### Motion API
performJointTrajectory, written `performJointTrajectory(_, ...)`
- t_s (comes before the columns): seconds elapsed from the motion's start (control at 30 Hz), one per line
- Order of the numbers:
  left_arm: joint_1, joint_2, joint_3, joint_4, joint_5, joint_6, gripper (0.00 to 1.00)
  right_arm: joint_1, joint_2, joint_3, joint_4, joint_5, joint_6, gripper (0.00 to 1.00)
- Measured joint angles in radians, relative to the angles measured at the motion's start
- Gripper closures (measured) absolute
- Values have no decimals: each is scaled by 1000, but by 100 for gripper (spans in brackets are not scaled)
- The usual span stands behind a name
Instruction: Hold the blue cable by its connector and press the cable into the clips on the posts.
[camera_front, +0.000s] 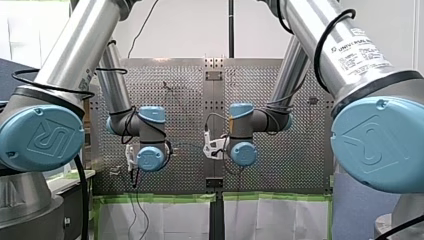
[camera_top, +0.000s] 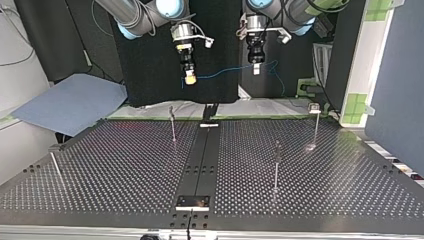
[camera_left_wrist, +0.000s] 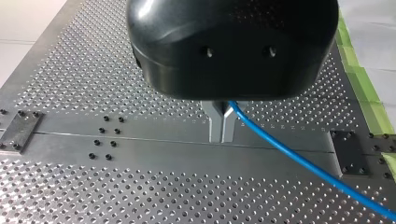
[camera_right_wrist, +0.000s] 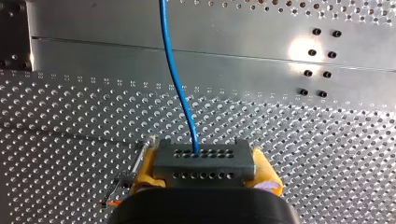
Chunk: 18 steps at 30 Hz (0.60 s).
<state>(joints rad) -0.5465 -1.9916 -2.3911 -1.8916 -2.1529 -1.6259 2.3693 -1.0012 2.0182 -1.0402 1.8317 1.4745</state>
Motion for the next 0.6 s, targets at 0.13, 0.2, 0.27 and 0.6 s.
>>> performJointTrajectory(0.13, 0, 0, 0, 0, 0, 0, 100, 0, 0, 0, 0, 0, 0, 100)
performJointTrajectory(0.2, 0, 0, 0, 0, 0, 0, 100, 0, 0, 0, 0, 0, 0, 100)
performJointTrajectory(0.27, 0, 0, 0, 0, 0, 0, 100, 0, 0, 0, 0, 0, 0, 100)
performJointTrajectory(0.6, 0, 0, 0, 0, 0, 0, 100, 0, 0, 0, 0, 0, 0, 100)
